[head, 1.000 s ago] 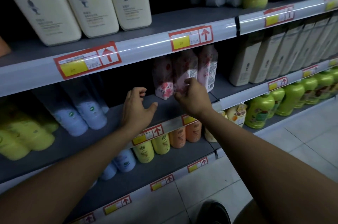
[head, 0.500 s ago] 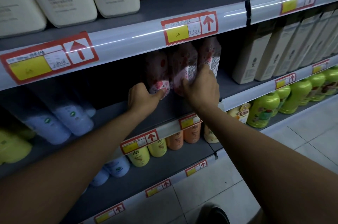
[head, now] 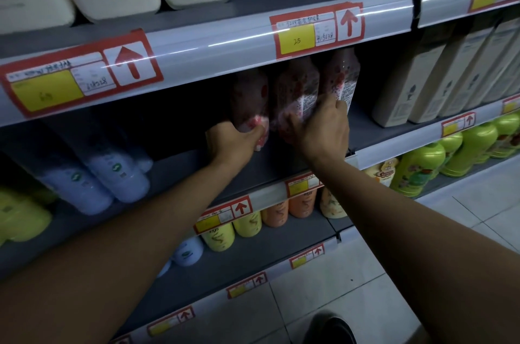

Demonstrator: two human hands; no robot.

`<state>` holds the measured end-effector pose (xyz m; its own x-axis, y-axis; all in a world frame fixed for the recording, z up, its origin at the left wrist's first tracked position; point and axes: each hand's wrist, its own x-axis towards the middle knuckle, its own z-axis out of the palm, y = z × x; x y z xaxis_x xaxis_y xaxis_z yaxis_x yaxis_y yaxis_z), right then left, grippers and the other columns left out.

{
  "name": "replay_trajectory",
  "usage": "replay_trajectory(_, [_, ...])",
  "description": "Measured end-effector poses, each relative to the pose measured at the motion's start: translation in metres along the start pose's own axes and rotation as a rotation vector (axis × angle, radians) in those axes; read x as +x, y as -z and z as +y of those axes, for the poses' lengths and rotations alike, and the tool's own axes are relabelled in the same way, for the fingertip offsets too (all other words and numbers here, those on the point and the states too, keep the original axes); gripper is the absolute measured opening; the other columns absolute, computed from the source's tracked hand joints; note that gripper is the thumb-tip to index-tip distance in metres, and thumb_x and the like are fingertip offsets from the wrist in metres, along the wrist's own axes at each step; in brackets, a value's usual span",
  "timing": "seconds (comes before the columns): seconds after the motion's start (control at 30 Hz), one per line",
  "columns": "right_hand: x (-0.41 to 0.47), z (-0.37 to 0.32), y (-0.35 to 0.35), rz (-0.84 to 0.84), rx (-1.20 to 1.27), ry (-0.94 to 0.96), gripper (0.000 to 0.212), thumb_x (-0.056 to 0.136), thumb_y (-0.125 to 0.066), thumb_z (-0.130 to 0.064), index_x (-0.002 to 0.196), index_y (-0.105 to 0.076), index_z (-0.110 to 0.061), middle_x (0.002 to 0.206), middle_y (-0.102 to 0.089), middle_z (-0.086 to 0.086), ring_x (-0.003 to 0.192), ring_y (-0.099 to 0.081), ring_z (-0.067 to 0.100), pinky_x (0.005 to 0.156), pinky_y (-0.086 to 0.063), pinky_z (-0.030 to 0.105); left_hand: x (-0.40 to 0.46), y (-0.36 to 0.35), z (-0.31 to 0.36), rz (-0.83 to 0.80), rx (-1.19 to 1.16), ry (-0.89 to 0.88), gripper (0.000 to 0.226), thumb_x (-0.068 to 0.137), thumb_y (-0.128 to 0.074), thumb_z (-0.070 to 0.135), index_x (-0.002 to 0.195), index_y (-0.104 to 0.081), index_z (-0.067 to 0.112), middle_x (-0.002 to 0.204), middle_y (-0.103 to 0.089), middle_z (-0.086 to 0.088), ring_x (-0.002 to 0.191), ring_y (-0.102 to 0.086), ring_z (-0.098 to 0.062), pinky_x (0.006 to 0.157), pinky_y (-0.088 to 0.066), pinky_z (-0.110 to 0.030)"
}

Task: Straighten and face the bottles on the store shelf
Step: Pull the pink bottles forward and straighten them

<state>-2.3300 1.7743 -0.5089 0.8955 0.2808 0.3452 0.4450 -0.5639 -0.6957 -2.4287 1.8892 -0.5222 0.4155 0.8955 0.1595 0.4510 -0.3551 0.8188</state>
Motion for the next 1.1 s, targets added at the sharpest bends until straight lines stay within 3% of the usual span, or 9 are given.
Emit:
replay_trajectory(0.13, [-0.001,0.001,0.005,-0.024,-0.006,0.016,0.058,0.082,-0.072,-0.055,0.118,-0.054,-0.013,0.116,-0.057,0.009,0.107,-0.057,0.032,0.081,-0.043,0.038,-0.009,0.008,-0.007,0.051,-0.021,-0.019,0.046,0.063,-0.084,0.051,0.077,-0.072,0.008,0.077,-0.071,-0.004,0.067,-0.069,-0.017,0.049,-0.048,-0.021])
replay_trajectory(0.23, [-0.003,0.002,0.009,-0.072,0.028,0.029,0.054,0.080,-0.077,-0.052,0.113,-0.054,-0.016,0.099,-0.061,0.003,0.098,-0.061,0.031,0.074,-0.045,0.036,-0.018,0.015,-0.012,0.092,-0.008,-0.035,0.061,0.053,-0.077,0.062,0.087,-0.069,0.012,0.088,-0.070,-0.004,0.077,-0.069,-0.019,0.056,-0.054,-0.027])
replay_trajectory(0.33, [-0.003,0.004,0.012,-0.148,0.075,0.056,0.061,0.076,-0.080,-0.053,0.117,-0.057,-0.016,0.103,-0.069,0.003,0.098,-0.066,0.027,0.082,-0.055,0.042,-0.027,0.025,-0.017,0.116,0.007,-0.063,0.068,0.049,-0.072,0.068,0.094,-0.067,0.018,0.096,-0.068,-0.002,0.089,-0.067,-0.022,0.072,-0.060,-0.039])
replay_trajectory(0.43, [-0.007,0.005,0.015,-0.199,0.069,0.118,0.063,0.074,-0.080,-0.058,0.118,-0.061,-0.016,0.102,-0.071,0.000,0.094,-0.068,0.020,0.084,-0.058,0.043,-0.038,0.037,-0.019,0.112,0.010,-0.074,0.061,0.057,-0.079,0.058,0.100,-0.064,0.018,0.102,-0.061,-0.001,0.094,-0.062,-0.021,0.078,-0.057,-0.038])
replay_trajectory(0.63, [-0.026,0.002,0.016,-0.261,0.109,0.192,0.059,0.076,-0.080,-0.055,0.118,-0.061,-0.018,0.106,-0.073,-0.004,0.097,-0.069,0.013,0.086,-0.057,0.034,-0.057,0.060,-0.023,0.136,0.025,-0.086,0.048,0.065,-0.084,0.045,0.092,-0.049,0.025,0.096,-0.045,0.004,0.082,-0.045,-0.010,0.069,-0.036,-0.025])
replay_trajectory(0.77, [-0.043,-0.006,0.016,-0.294,0.162,0.222,0.057,0.079,-0.082,-0.045,0.121,-0.059,-0.014,0.111,-0.073,-0.002,0.099,-0.068,0.011,0.082,-0.053,0.026,-0.065,0.072,-0.028,0.143,0.034,-0.074,0.048,0.065,-0.083,0.047,0.096,-0.052,0.025,0.096,-0.045,0.004,0.081,-0.044,-0.012,0.070,-0.037,-0.026])
replay_trajectory(0.97, [-0.056,-0.015,0.015,-0.338,0.196,0.268,0.057,0.078,-0.083,-0.043,0.122,-0.059,-0.014,0.111,-0.071,-0.003,0.098,-0.065,0.010,0.084,-0.053,0.027,-0.071,0.089,-0.040,0.181,0.051,-0.066,0.053,0.065,-0.082,0.048,0.104,-0.056,0.023,0.097,-0.045,0.004,0.083,-0.042,-0.011,0.072,-0.036,-0.026])
replay_trajectory(1.1, [-0.061,-0.017,0.014,-0.358,0.207,0.305,0.057,0.078,-0.083,-0.044,0.121,-0.060,-0.015,0.111,-0.071,-0.005,0.100,-0.066,0.010,0.085,-0.052,0.027,-0.074,0.099,-0.049,0.216,0.053,-0.058,0.055,0.064,-0.081,0.051,0.104,-0.054,0.025,0.098,-0.045,0.003,0.085,-0.045,-0.012,0.074,-0.044,-0.029])
